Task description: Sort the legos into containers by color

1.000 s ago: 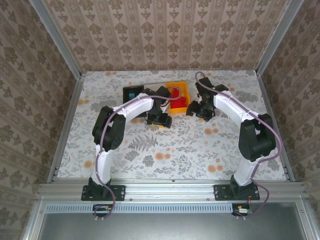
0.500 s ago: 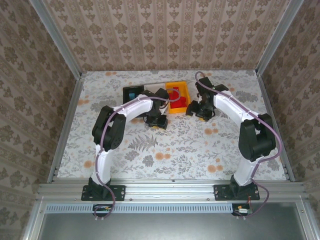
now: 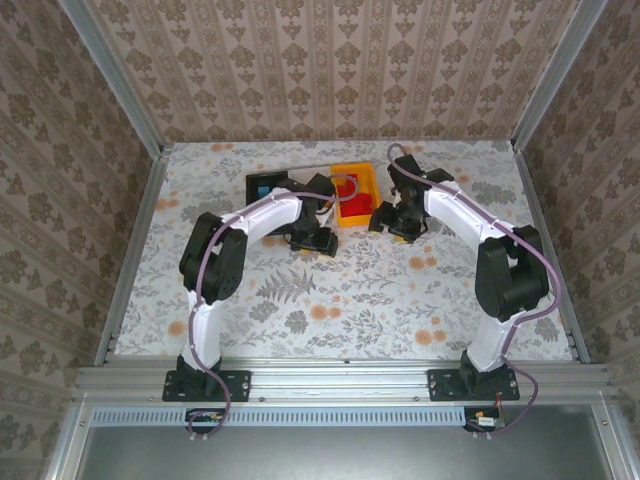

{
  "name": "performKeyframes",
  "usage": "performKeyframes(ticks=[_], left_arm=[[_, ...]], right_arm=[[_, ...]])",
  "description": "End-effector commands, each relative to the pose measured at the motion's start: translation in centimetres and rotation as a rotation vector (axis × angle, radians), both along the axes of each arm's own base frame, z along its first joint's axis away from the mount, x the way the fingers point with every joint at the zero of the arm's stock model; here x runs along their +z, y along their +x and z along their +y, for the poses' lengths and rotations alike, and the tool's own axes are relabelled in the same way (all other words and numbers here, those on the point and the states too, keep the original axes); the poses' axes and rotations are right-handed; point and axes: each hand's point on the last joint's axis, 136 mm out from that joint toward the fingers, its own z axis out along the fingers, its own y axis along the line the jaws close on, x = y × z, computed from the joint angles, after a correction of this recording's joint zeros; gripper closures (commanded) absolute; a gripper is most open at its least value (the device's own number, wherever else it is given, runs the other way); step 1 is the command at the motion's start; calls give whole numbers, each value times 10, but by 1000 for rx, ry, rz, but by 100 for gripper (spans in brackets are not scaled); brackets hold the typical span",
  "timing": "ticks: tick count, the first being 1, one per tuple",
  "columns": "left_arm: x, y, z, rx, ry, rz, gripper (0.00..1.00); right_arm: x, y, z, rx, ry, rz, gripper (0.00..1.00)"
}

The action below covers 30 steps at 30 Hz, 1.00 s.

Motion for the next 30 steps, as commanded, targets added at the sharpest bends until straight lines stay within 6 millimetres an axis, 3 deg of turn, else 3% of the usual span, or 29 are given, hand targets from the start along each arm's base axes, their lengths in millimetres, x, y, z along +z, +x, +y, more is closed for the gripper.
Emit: performKeyframes(ticks=[1, 4, 7, 12, 16, 24, 30], left_arm=[[1, 8, -10, -28, 1, 1, 36], [-4, 16, -13, -32, 15, 6, 37], [-9, 21, -17, -38, 23, 16, 47], [-16, 18, -16, -41, 39, 44, 53], [-20, 13, -12, -45, 48, 58, 53], [-17, 8, -20, -76, 24, 57, 35], [-18, -11, -34, -186, 31, 57, 35]], right_arm=[[6, 0, 4, -2, 15, -6, 39], [8, -3, 2, -7, 14, -9, 39], [10, -5, 1, -8, 14, -10, 39], [10, -7, 0, -8, 9, -10, 39], [9, -5, 2, -13, 18, -11, 39], [6, -1, 7, -11, 32, -2, 39], [4, -4, 7, -15, 35, 4, 39]])
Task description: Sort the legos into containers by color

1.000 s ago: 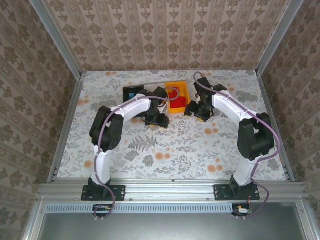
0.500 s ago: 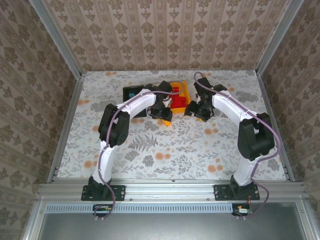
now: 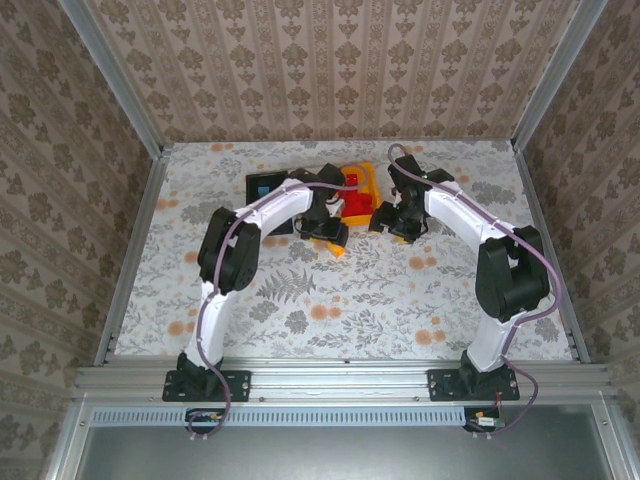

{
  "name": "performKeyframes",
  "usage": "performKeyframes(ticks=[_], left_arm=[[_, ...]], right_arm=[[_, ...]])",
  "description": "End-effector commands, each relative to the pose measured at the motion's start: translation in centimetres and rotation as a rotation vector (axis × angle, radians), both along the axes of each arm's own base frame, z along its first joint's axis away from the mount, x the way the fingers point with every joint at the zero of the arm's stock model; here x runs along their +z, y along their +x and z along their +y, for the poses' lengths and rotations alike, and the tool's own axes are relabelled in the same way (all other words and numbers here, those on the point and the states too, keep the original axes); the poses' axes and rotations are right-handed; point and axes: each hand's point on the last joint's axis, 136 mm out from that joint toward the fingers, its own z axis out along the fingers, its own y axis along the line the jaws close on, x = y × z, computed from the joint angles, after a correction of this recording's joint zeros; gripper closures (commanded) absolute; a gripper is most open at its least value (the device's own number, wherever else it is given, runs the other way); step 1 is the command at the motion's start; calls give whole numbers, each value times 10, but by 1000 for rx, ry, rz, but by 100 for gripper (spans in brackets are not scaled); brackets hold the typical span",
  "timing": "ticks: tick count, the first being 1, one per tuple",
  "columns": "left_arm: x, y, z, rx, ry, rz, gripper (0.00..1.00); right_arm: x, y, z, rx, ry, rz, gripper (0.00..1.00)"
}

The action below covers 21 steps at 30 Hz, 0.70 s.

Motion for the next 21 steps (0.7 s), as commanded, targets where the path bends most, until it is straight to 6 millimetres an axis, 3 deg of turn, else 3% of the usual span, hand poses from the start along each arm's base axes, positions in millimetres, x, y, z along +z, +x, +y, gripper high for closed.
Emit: performKeyframes(ticks=[1, 8, 13, 15, 18, 21], left_arm=[[-10, -30, 0, -99, 43, 62, 36], [11, -59, 5, -174, -7, 29, 33], [50, -49, 2, -49, -177, -29, 28], [76, -38, 6, 31, -279, -77, 28], [105, -23, 32, 162, -365, -145, 27], [116, -15, 77, 308, -383, -178, 26]], right_arm=[[4, -3, 6, -5, 30, 2, 39], [3, -13, 2, -3, 20, 10, 39], [-4, -22, 10, 27, 25, 38, 39], [-9, -28, 22, 70, 27, 56, 39], [-19, -39, 47, 162, 18, 90, 39], [-27, -49, 75, 278, -15, 116, 39]])
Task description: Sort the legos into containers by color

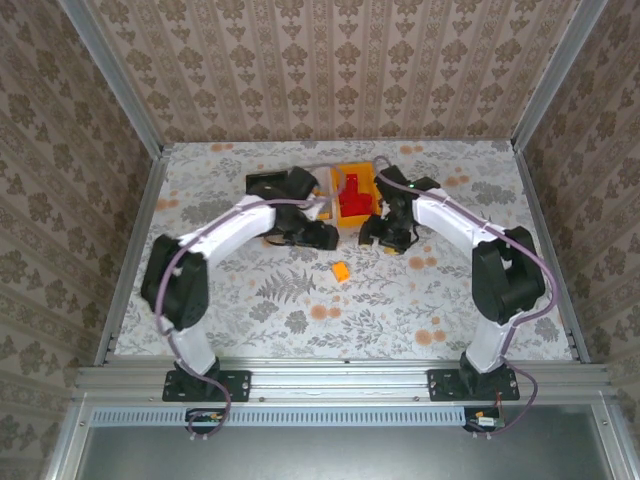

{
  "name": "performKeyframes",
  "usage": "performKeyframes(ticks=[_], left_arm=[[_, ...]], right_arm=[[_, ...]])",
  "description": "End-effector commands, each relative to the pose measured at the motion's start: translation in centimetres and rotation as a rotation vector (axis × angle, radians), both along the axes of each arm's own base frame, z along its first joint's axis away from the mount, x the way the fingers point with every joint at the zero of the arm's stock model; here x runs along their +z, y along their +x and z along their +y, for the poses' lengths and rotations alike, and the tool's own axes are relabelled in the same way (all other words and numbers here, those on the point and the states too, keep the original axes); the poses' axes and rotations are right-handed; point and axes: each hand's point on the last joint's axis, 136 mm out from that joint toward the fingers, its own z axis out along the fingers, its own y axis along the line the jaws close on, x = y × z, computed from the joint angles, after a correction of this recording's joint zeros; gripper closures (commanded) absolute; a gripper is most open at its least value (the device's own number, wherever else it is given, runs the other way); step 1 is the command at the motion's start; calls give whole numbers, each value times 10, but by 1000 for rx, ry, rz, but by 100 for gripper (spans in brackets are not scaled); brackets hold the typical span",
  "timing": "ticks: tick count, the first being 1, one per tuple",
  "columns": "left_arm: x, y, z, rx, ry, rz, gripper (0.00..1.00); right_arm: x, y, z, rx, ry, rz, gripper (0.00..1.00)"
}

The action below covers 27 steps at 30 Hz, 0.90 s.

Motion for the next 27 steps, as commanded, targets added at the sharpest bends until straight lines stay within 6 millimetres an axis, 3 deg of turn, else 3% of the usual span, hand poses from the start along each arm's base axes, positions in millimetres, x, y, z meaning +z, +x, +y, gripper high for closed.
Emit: performKeyframes(ticks=[1, 5, 9, 18, 27], left_arm=[[13, 7, 36, 173, -77, 3, 26], [-2, -3, 89, 303, -73, 50, 25], [-10, -17, 114, 359, -70, 68, 24], [-7, -23, 120, 360, -79, 58, 23], [-9, -19, 117, 351, -92, 54, 22]], right_arm=[[-10, -16, 32, 141, -19, 49, 39], [-22, -26, 59, 279, -105, 60, 38], [-34, -32, 69, 380, -211, 68, 38], [-43, -30, 63, 401, -361, 65, 38], [-19, -16, 61, 371, -384, -33, 39]])
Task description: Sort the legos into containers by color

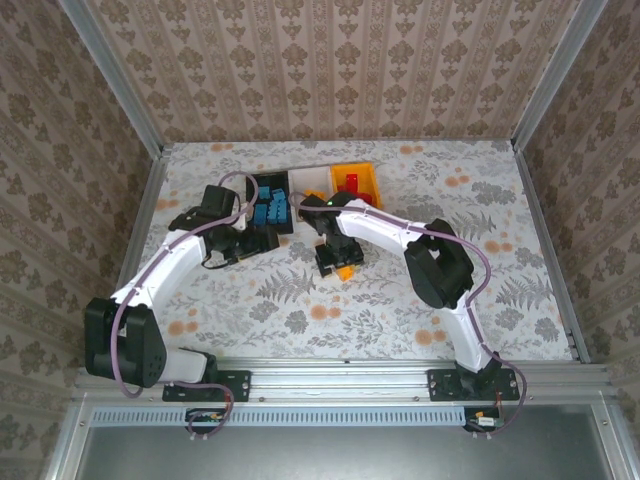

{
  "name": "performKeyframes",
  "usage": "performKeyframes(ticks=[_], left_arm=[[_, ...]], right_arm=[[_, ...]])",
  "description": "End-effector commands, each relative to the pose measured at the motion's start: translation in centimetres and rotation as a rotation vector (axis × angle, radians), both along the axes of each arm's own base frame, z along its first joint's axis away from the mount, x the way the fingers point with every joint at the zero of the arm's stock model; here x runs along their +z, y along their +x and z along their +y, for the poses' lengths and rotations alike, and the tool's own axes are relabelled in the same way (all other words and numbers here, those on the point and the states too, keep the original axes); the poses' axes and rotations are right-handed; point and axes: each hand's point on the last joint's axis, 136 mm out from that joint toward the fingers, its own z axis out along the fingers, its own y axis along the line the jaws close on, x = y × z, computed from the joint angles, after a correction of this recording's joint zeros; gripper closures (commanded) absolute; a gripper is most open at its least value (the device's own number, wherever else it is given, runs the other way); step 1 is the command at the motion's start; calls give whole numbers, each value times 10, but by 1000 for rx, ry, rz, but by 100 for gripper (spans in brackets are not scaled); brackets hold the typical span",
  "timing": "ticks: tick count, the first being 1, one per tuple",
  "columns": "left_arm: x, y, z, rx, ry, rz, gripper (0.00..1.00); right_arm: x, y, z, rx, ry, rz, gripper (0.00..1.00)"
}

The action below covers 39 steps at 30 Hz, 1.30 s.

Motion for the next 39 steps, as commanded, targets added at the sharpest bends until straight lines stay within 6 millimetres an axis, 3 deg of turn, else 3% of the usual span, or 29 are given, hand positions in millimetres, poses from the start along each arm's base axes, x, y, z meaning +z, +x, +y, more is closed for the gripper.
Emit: performKeyframes(ticks=[1, 6, 14, 22, 26, 31, 34, 39], left_arm=[[4, 2, -2, -3, -27, -8, 22], [3, 5, -4, -3, -34, -7, 22], [1, 4, -4, 1, -38, 5, 22], [1, 8, -5, 4, -44, 10, 22], [3, 10, -5, 4, -42, 8, 22], [3, 11, -4, 8, -40, 7, 21], [5, 12, -3, 10, -42, 2, 21], [6, 9, -1, 15, -44, 0, 21]], right_arm=[[17, 6, -8, 11, -49, -53, 39], [0, 4, -18, 51, -120, -16, 39], [-21, 9, -13, 33, -82, 22, 40], [-14, 18, -16, 28, -74, -2, 66], [10, 26, -18, 14, -46, -41, 70], [72, 55, -8, -87, 141, -123, 70], [97, 83, 4, -252, 384, -107, 70], [113, 149, 24, -578, 804, -80, 71]])
